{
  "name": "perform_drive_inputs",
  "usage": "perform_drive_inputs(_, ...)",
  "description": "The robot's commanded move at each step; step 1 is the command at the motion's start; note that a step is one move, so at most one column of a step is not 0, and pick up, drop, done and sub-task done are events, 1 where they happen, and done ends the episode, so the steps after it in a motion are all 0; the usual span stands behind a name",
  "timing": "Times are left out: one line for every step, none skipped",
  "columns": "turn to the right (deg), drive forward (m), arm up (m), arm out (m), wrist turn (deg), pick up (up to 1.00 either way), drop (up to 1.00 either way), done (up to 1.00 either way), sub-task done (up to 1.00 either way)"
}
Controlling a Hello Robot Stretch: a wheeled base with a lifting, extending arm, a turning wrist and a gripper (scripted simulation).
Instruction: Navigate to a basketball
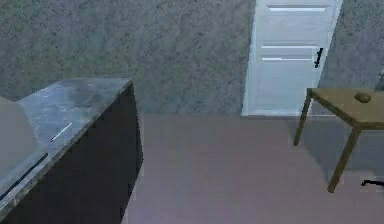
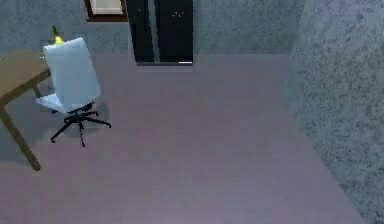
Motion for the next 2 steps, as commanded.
perform_drive_inputs(0.0, 1.0, 0.0, 0.0, 0.0, 0.0, 0.0, 0.0, 0.0)
perform_drive_inputs(0.0, 1.0, 0.0, 0.0, 0.0, 0.0, 0.0, 0.0, 0.0)
